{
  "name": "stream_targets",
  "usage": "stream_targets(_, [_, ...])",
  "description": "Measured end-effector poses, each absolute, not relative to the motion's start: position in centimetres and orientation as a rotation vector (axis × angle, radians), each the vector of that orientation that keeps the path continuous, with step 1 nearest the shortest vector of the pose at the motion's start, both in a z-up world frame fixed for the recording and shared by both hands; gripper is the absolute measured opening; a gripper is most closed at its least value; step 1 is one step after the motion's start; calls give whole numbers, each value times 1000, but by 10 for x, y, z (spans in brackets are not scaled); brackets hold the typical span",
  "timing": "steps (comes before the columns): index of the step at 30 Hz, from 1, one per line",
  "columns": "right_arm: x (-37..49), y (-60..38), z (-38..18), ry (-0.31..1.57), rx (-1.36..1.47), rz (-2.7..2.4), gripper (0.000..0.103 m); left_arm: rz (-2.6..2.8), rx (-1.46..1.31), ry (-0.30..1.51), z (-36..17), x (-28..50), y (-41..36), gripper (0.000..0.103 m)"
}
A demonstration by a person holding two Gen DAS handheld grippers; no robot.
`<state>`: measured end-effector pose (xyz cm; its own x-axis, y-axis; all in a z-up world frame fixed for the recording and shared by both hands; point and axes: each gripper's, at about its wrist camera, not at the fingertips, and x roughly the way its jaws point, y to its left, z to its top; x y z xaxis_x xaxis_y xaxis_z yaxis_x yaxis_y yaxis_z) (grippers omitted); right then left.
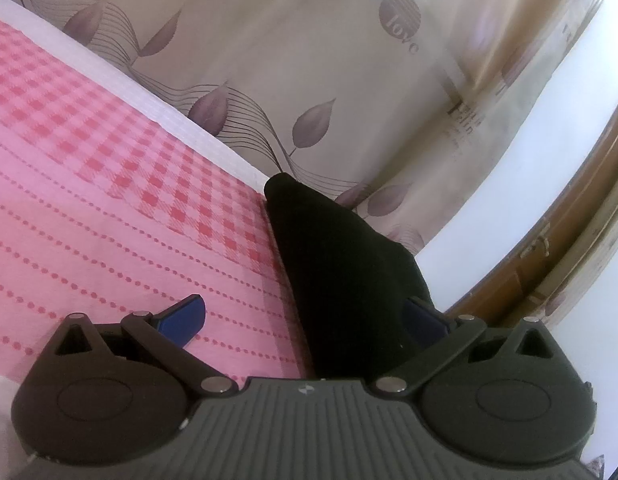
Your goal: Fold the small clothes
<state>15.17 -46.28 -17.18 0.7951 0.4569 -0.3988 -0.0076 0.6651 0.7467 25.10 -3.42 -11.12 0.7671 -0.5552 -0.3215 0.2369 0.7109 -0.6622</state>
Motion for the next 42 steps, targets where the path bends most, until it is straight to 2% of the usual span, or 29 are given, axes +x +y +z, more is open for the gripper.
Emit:
stream_targets(5, [158, -477, -160, 634, 839, 296, 13, -465, -640, 538, -111, 251, -34, 103])
stream_targets(10, [174, -461, -108, 536, 581, 225, 13, -468, -630, 547, -111, 251, -34, 103])
stream_targets(15, [225, -416, -91, 502, 365, 242, 13, -468, -603, 563, -110, 252, -36, 103])
stream_targets(21, [262, -399, -127, 614, 271, 136, 9, -445, -565, 577, -108, 251, -39, 103])
stream_targets(27, [246, -405, -152, 507, 324, 145, 9, -398, -494, 594, -103, 251, -46, 103])
stream_targets(42, [246, -410, -153, 482, 371, 164, 9, -245, -41, 588, -51, 291, -111, 103])
